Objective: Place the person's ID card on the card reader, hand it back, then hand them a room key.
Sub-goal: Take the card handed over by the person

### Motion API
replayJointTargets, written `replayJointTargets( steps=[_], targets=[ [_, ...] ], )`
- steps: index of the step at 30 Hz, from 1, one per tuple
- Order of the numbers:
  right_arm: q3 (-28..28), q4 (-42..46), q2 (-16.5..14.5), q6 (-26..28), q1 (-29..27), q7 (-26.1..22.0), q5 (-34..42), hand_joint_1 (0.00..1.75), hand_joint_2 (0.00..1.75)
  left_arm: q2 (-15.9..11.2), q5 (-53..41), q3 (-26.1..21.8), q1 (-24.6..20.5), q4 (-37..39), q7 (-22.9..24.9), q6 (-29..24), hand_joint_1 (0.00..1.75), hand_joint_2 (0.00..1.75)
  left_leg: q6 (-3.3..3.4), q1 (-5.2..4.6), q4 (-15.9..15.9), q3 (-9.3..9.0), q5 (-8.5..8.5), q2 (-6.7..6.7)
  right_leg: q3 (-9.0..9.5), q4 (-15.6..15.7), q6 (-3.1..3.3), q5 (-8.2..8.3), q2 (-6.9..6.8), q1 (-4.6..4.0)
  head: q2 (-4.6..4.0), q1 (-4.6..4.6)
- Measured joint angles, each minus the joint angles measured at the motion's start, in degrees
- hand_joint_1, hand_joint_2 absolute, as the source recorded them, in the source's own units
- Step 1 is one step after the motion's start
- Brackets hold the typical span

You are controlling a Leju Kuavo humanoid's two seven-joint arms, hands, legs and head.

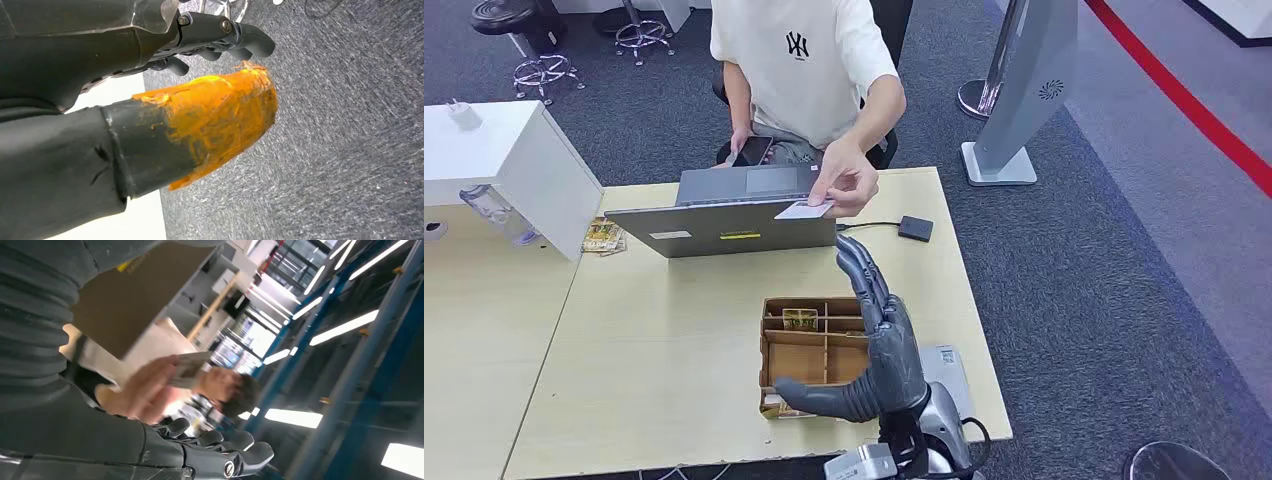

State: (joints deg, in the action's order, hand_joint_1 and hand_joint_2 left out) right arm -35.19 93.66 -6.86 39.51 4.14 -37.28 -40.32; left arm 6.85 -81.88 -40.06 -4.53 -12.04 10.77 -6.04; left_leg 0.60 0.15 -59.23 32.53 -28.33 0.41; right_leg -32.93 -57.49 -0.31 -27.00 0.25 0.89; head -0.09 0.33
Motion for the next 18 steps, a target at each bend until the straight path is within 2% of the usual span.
replayJointTargets(
  steps=[4, 8, 13, 16, 18],
  targets=[
    [3.4, 1.9, -3.1, 0.1, -1.5, -2.2, -8.7, 0.00, 1.75, 0.0, -0.7, 0.0, -0.1, 0.0, 0.2, 0.4, 0.00, 0.00, 0.00, 0.02, 0.0, 0.00, 0.00, 0.00, -0.01, 0.0, 0.00, 0.00, 0.00, -0.02, 0.00, 0.01],
    [7.6, 3.8, -5.9, 0.2, -2.3, -2.4, -16.8, 0.00, 1.75, 0.1, -1.5, 0.0, -0.4, 0.0, 0.4, 1.0, 0.00, 0.00, -0.02, 0.03, 0.0, 0.00, 0.02, 0.00, 0.01, 0.0, 0.01, 0.01, 0.00, -0.02, 0.00, -0.01],
    [13.7, 4.0, -7.4, 0.2, -2.8, -2.4, -30.2, 0.00, 1.75, 0.0, -2.7, 0.0, -1.0, 0.0, 0.6, 1.7, 0.00, 0.00, 0.00, 0.02, 0.0, 0.00, 0.05, 0.02, 0.07, 0.0, 0.02, 0.03, -0.03, -0.01, 0.00, -0.03],
    [16.9, 2.7, -7.7, 0.2, -2.5, -0.2, -35.8, 0.00, 1.75, 0.0, -3.1, 0.0, -1.2, 0.0, 0.6, 2.0, 0.00, 0.00, 0.00, 0.01, 0.0, 0.00, 0.05, 0.02, 0.07, 0.0, 0.02, 0.03, -0.03, 0.00, 0.00, -0.03],
    [18.0, 1.7, -7.7, 0.2, -1.5, 3.5, -38.7, 0.00, 1.75, 0.0, -3.4, 0.0, -1.3, 0.0, 0.6, 2.1, 0.00, 0.00, 0.00, 0.01, 0.0, -0.01, 0.05, 0.02, 0.07, 0.0, 0.02, 0.03, -0.02, -0.01, 0.00, -0.03]
  ],
)
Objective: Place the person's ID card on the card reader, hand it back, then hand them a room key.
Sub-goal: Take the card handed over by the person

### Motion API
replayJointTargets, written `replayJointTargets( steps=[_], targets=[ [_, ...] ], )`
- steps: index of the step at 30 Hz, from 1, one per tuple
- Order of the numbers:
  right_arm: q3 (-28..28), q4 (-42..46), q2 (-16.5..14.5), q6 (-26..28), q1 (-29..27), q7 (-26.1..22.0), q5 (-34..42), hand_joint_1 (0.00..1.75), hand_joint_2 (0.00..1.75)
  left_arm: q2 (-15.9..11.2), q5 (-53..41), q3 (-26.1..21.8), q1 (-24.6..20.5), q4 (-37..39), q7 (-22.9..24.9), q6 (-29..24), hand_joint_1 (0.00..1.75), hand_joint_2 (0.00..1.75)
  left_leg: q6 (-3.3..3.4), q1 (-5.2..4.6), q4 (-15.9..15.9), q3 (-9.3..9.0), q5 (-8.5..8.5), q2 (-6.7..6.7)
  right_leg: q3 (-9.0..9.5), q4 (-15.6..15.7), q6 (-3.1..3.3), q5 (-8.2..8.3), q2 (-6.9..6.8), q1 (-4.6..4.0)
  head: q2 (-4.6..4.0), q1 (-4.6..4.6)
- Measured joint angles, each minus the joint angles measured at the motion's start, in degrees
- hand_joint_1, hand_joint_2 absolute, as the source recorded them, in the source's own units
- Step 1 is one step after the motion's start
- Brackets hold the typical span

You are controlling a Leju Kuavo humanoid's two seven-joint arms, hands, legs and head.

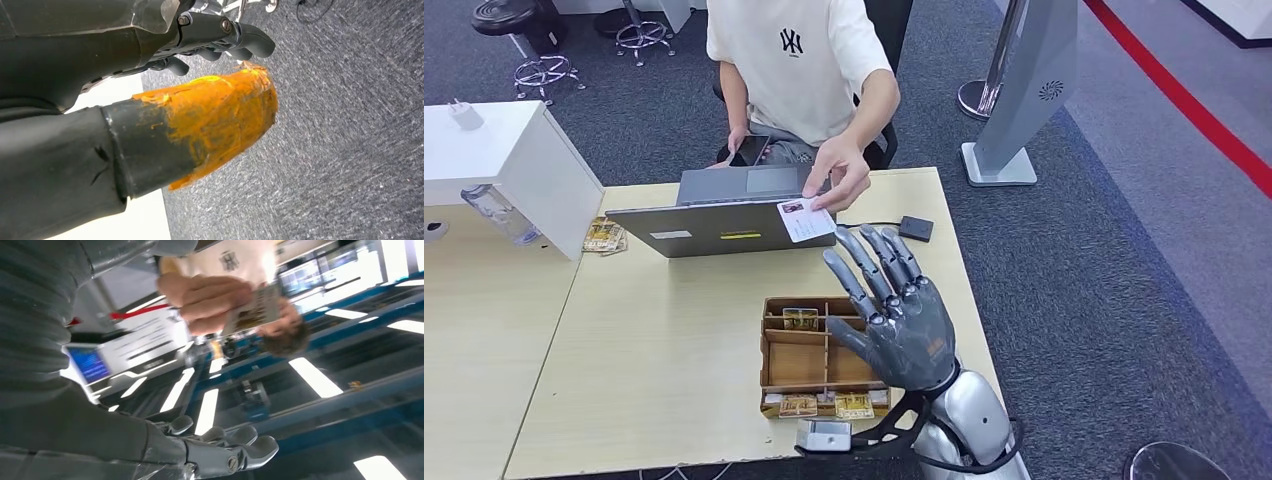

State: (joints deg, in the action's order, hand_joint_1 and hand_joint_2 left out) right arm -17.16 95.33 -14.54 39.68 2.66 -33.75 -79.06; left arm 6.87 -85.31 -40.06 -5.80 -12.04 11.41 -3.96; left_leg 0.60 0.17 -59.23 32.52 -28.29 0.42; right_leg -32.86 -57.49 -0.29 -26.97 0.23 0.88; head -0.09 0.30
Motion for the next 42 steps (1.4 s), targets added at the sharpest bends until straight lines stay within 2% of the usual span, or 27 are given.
replayJointTargets(
  steps=[5, 10, 11, 14, 15, 34, 37, 39, 42],
  targets=[
    [-0.4, -2.5, 0.4, 0.0, 3.4, 11.9, -5.3, 0.00, 1.75, 0.0, -0.5, 0.0, -0.2, 0.0, 0.0, 0.2, 0.00, 0.00, -0.03, 0.01, 0.0, -0.02, 0.02, 0.00, -0.01, 0.0, 0.00, 0.00, 0.01, -0.02, 0.00, 0.03],
    [-1.7, -4.8, 1.7, 0.0, 5.7, 17.2, -7.1, 0.02, 1.75, -0.1, -0.6, 0.0, -0.3, 0.0, 0.0, 0.4, 0.00, 0.00, -0.03, 0.02, 0.0, -0.01, 0.02, 0.00, -0.02, 0.0, 0.01, 0.00, 0.02, -0.02, 0.00, 0.03],
    [-2.3, -5.2, 2.1, 0.0, 6.2, 19.0, -7.6, 0.32, 1.75, -0.1, -0.7, 0.0, -0.3, 0.0, 0.0, 0.5, 0.00, 0.00, -0.03, 0.02, 0.0, -0.01, 0.02, 0.00, -0.02, 0.0, 0.01, 0.00, 0.02, -0.02, 0.00, 0.02],
    [-4.2, -6.2, 3.3, 0.0, 7.5, 23.0, -8.4, 1.58, 1.75, -0.1, -1.0, 0.0, -0.3, 0.0, 0.1, 0.6, 0.00, 0.00, -0.03, 0.01, 0.0, -0.01, 0.02, 0.00, -0.02, 0.0, 0.01, 0.00, 0.01, -0.02, 0.00, 0.02],
    [-4.7, -6.5, 3.6, 0.0, 7.9, 23.6, -8.5, 1.72, 1.75, -0.1, -1.1, 0.0, -0.3, 0.0, 0.1, 0.6, 0.00, 0.00, -0.03, 0.01, 0.0, -0.01, 0.02, 0.00, -0.02, 0.0, 0.01, 0.00, 0.02, -0.01, 0.00, 0.02],
    [-8.4, -9.2, 5.9, 0.1, 9.2, 26.3, -7.2, 1.75, 1.75, -0.1, -1.1, 0.0, -0.3, 0.0, 0.1, 0.8, 0.00, 0.00, -0.03, 0.01, 0.0, -0.01, 0.02, 0.00, -0.03, 0.0, 0.01, 0.00, 0.01, -0.02, 0.00, 0.03],
    [-8.4, -9.2, 5.9, 0.1, 8.8, 23.3, -4.3, 1.75, 1.75, 0.0, -1.1, 0.0, -0.3, 0.0, 0.1, 0.8, 0.00, 0.00, -0.03, 0.01, 0.0, -0.01, 0.02, 0.00, -0.03, 0.0, 0.01, 0.00, 0.01, -0.02, 0.00, 0.03],
    [-8.0, -9.5, 5.8, 0.1, 8.3, 19.0, -0.5, 1.75, 1.75, 0.0, -1.1, -0.1, -0.3, 0.0, 0.0, 0.7, 0.00, 0.00, -0.03, 0.02, 0.0, 0.00, 0.02, 0.00, -0.03, 0.0, 0.01, 0.00, 0.01, -0.02, 0.00, 0.02],
    [-7.6, -11.7, 5.0, -1.0, 7.8, 11.2, 14.2, 1.75, 1.75, 0.0, -0.7, -0.5, -0.2, 0.0, -0.4, 0.5, 0.00, 0.00, -0.03, 0.02, 0.0, 0.00, 0.02, 0.00, -0.03, 0.0, 0.01, -0.01, 0.01, -0.02, 0.00, 0.03]
  ],
)
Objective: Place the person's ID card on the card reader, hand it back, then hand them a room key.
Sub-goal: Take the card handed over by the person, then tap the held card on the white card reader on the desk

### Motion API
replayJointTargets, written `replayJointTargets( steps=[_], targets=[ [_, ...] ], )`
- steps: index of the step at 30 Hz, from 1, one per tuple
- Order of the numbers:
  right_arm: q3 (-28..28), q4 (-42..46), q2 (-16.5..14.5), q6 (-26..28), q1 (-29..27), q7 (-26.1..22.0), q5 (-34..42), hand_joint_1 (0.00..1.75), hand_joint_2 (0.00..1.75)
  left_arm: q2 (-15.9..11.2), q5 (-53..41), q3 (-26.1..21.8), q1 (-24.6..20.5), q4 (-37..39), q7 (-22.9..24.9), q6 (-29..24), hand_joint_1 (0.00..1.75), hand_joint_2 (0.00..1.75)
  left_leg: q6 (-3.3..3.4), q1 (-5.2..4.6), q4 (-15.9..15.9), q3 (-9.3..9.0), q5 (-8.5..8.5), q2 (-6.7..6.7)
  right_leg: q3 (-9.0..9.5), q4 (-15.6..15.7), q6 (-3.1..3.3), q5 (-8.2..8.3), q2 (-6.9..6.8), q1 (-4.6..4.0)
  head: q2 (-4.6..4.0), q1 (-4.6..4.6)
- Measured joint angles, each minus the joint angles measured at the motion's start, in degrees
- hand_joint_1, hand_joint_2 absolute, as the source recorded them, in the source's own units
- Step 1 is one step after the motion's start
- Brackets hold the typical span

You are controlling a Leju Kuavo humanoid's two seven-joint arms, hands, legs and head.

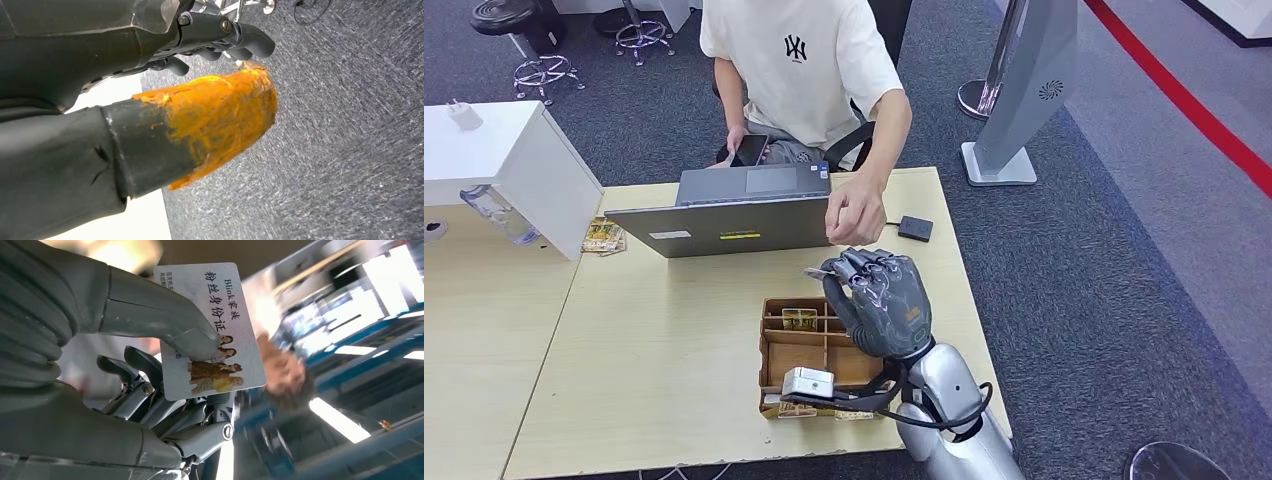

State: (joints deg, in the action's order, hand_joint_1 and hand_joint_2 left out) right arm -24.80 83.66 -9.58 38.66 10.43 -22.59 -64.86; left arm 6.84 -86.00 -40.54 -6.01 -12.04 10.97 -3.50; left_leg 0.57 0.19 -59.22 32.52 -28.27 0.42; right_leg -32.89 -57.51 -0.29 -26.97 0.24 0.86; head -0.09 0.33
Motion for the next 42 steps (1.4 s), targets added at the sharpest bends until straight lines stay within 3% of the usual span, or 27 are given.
replayJointTargets(
  steps=[4, 7, 10, 13, 18, 24, 33, 42],
  targets=[
    [-2.7, -1.7, -0.2, -8.6, -0.3, -2.7, 27.2, 1.75, 1.75, 0.0, 0.8, -0.9, 0.4, 0.0, -0.9, -0.7, 0.00, 0.00, 0.00, 0.00, 0.0, 0.00, 0.00, -0.02, -0.02, 0.0, 0.00, 0.00, 0.02, 0.00, 0.00, -0.01],
    [-5.0, -1.7, 0.2, -21.5, -0.4, -2.9, 45.3, 1.75, 1.75, 0.0, 1.2, -1.5, 0.6, 0.0, -1.4, -0.9, 0.00, 0.00, 0.00, 0.00, 0.0, 0.00, 0.00, -0.02, -0.03, 0.0, 0.00, 0.00, 0.02, 0.00, 0.00, -0.01],
    [-6.2, -1.6, 1.1, -31.9, -0.5, -3.3, 56.9, 1.75, 1.75, 0.0, 1.3, -2.0, 0.7, 0.0, -1.6, -0.9, 0.00, 0.00, 0.00, 0.00, 0.0, 0.01, 0.00, -0.01, -0.03, 0.0, 0.00, 0.00, 0.01, 0.00, 0.00, -0.01],
    [-6.4, -1.6, 2.5, -38.6, -0.7, -3.9, 64.2, 1.75, 1.75, -0.1, 1.3, -2.5, 0.7, 0.0, -1.9, -0.9, 0.00, 0.00, 0.00, -0.01, 0.0, 0.01, 0.00, -0.01, -0.03, 0.0, 0.00, 0.00, 0.01, 0.01, 0.00, 0.00],
    [-5.8, -1.2, 5.4, -42.1, -2.4, -4.4, 68.1, 1.75, 1.75, -0.2, 1.6, -3.2, 0.8, 0.0, -2.3, -1.1, 0.00, 0.00, 0.01, -0.02, 0.0, 0.01, 0.00, -0.01, -0.03, 0.0, 0.00, 0.00, 0.01, 0.02, 0.00, -0.01],
    [-2.2, 1.4, 8.8, -41.2, -5.9, -4.5, 67.6, 1.75, 1.75, -0.3, 2.5, -4.4, 1.0, 0.0, -2.7, -1.6, 0.00, 0.00, 0.01, -0.02, 0.0, 0.01, -0.01, 0.00, -0.03, 0.0, 0.00, 0.00, 0.00, 0.02, 0.00, 0.00],
    [8.0, 6.6, 13.8, -39.9, -13.2, -4.1, 65.2, 1.75, 1.75, -0.5, 3.7, -6.1, 1.5, 0.0, -2.9, -1.7, 0.00, 0.00, 0.03, -0.03, 0.0, 0.01, -0.03, -0.01, -0.04, 0.0, -0.01, -0.01, 0.00, 0.02, 0.00, 0.00],
    [20.4, 8.2, 18.4, -43.7, -17.0, -2.6, 64.6, 1.75, 1.75, -0.8, 3.4, -6.9, 1.8, 0.0, -2.8, -1.4, 0.00, 0.00, 0.05, -0.04, 0.0, 0.01, -0.04, 0.04, -0.02, 0.0, -0.02, -0.01, -0.03, 0.03, 0.00, -0.01]
  ],
)
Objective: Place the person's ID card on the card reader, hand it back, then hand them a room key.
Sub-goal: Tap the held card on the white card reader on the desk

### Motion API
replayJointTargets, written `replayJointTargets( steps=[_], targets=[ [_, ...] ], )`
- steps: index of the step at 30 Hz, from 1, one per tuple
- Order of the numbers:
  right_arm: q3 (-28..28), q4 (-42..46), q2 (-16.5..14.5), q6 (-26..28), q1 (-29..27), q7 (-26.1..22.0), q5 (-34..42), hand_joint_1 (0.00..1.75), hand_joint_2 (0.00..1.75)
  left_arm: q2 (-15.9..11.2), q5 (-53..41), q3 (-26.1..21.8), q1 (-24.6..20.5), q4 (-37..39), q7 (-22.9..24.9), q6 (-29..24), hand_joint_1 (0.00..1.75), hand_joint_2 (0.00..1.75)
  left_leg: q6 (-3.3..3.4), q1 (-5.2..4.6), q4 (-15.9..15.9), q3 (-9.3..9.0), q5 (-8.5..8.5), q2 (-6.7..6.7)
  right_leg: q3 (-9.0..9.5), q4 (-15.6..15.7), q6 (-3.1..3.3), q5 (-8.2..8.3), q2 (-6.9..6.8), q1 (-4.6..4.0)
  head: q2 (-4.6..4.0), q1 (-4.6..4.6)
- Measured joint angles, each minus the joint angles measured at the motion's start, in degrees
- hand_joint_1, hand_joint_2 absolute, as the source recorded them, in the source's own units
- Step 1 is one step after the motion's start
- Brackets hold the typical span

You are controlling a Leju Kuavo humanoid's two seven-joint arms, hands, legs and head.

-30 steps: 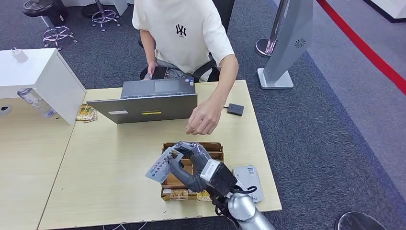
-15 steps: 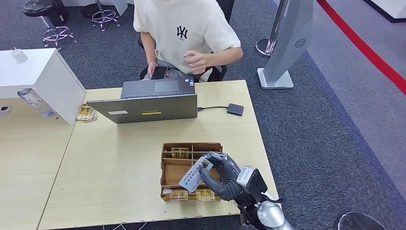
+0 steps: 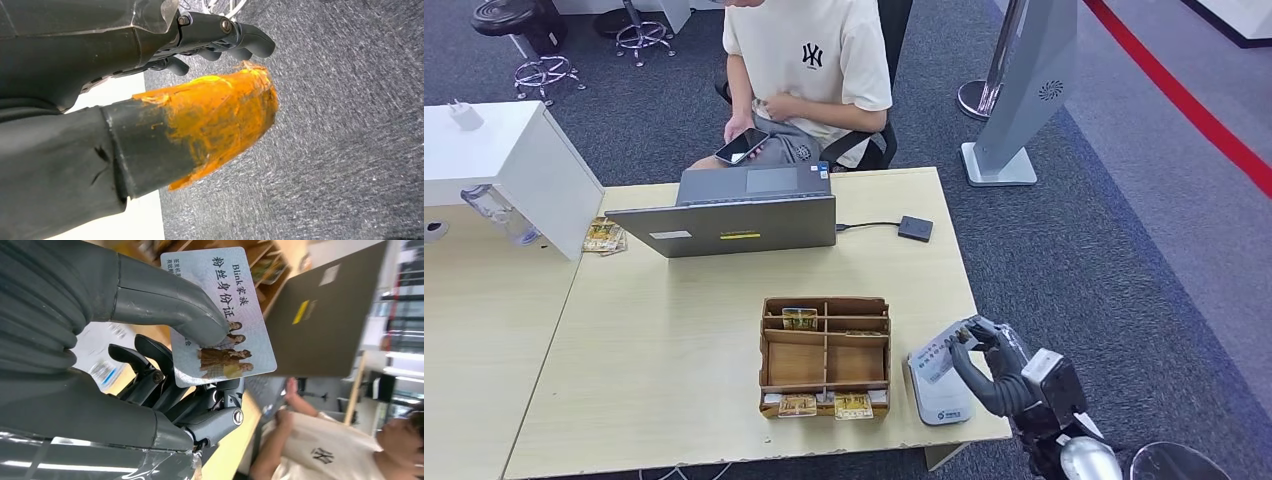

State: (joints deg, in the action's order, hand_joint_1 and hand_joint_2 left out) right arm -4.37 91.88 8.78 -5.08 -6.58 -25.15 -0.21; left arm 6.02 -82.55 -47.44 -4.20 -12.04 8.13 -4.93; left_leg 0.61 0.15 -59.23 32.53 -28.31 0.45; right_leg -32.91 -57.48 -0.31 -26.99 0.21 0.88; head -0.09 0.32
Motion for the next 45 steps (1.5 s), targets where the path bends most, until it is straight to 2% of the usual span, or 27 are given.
replayJointTargets(
  steps=[6, 13, 16, 22, 29, 39, 45],
  targets=[
    [4.8, -2.8, 1.6, 1.0, 1.1, 1.7, -6.3, 1.75, 1.75, -0.2, -0.3, 0.0, 0.0, 0.0, 0.0, 0.1, 0.00, 0.00, 0.00, 0.00, 0.0, 0.00, 0.01, -0.01, 0.00, 0.0, 0.01, 0.01, 0.00, 0.00, 0.00, 0.01],
    [6.3, -4.9, 1.8, 1.5, 2.0, 2.1, -7.7, 1.75, 1.75, -0.2, -0.3, -0.1, 0.0, 0.0, 0.0, 0.1, 0.00, 0.00, -0.01, 0.01, 0.0, 0.00, 0.01, -0.01, 0.00, 0.0, 0.01, 0.00, 0.00, -0.01, 0.00, 0.01],
    [6.4, -5.5, 1.9, 3.3, 2.3, 2.9, -11.8, 1.75, 1.75, -0.2, -0.5, -0.1, 0.0, 0.0, 0.0, 0.1, 0.00, 0.00, -0.01, 0.01, 0.0, 0.02, 0.01, -0.01, 0.00, 0.0, 0.01, 0.00, 0.00, -0.01, 0.00, 0.00],
    [3.5, -7.4, 1.9, 8.3, 3.8, 4.1, -22.6, 1.75, 1.75, -0.2, -1.3, 0.0, 0.0, 0.0, 0.0, 0.1, 0.00, 0.00, -0.01, 0.01, 0.0, 0.02, 0.01, -0.02, 0.00, 0.0, 0.01, 0.01, 0.00, -0.01, 0.00, 0.01],
    [-0.4, -8.2, 1.9, 11.6, 5.1, 6.3, -28.4, 1.75, 1.75, -0.2, -1.8, 0.0, 0.1, 0.0, 0.0, 0.1, 0.00, 0.00, -0.01, 0.01, 0.0, 0.01, 0.02, -0.01, 0.00, 0.0, 0.01, 0.01, 0.00, -0.01, 0.00, 0.01],
    [-3.9, -9.3, 3.6, 10.6, 6.1, 7.1, -32.9, 1.75, 1.75, -0.2, -1.9, -0.1, 0.1, 0.0, 0.2, 0.7, 0.00, 0.00, -0.01, 0.01, 0.0, 0.02, 0.01, -0.01, 0.00, 0.0, 0.01, 0.01, 0.00, 0.00, 0.00, 0.01],
    [-5.4, -11.3, 6.5, 6.4, 7.5, 6.8, -32.4, 1.75, 1.75, -0.2, -1.8, -0.1, 0.1, 0.0, 0.4, 1.2, 0.00, 0.00, -0.01, 0.00, 0.0, 0.01, 0.02, 0.00, 0.01, 0.0, 0.01, 0.01, -0.01, 0.00, 0.00, 0.01]
  ],
)
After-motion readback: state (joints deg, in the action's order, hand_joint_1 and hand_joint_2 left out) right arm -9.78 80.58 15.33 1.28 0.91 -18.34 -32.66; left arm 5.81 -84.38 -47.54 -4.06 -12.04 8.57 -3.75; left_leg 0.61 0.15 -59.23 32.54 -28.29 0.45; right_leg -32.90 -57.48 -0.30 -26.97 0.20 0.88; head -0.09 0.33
